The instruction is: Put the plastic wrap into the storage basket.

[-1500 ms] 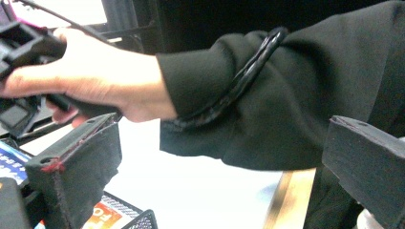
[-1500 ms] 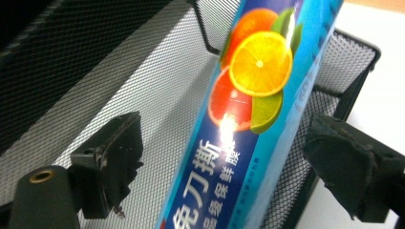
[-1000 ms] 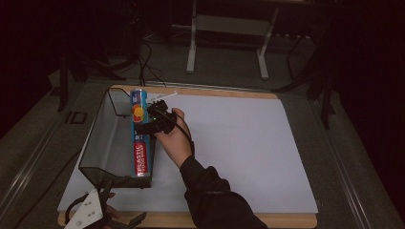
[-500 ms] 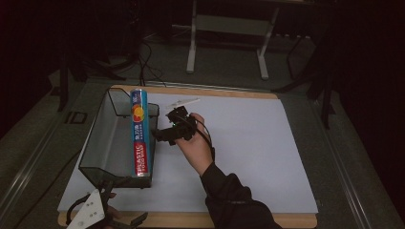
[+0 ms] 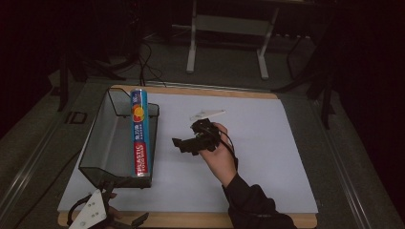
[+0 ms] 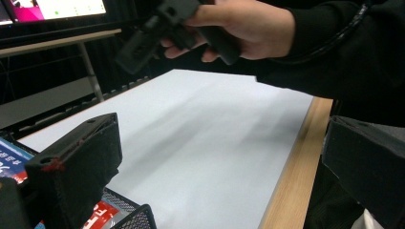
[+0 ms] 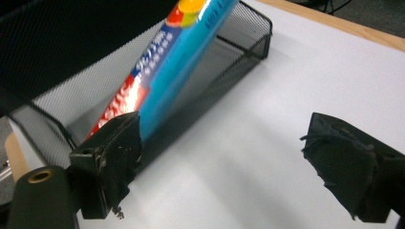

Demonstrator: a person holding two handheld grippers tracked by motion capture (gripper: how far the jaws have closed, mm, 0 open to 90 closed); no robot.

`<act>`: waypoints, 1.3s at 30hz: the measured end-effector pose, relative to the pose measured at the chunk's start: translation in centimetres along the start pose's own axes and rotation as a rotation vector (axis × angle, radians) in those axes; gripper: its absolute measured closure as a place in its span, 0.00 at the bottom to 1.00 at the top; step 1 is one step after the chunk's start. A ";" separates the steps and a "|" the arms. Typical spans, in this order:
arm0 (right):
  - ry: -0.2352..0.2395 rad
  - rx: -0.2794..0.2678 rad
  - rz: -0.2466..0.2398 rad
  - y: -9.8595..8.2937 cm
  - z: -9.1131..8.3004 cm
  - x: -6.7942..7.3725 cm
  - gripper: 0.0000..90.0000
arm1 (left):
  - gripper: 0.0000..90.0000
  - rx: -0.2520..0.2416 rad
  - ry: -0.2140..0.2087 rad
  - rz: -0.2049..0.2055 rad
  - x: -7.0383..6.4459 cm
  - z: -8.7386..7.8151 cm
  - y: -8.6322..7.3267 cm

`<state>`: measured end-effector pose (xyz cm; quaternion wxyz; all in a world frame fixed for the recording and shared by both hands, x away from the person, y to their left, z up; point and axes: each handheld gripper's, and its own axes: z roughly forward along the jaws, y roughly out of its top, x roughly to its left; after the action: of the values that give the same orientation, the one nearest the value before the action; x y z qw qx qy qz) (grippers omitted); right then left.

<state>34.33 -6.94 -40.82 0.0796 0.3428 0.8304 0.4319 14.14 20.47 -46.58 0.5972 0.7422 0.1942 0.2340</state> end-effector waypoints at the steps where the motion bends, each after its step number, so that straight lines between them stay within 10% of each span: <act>1: 0.001 0.000 0.000 -0.4 -0.3 -0.1 0.14 | 0.01 0.000 0.000 0.000 0.0 0.0 0.0; 39: -0.047 0.029 0.032 -11.5 -7.4 -2.8 0.14 | 0.01 0.022 0.002 0.010 -0.2 0.2 -0.1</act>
<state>27.47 -18.18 -45.60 0.0871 0.3674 0.8287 0.4131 14.12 20.18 -46.73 0.5876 0.7496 0.1937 0.2353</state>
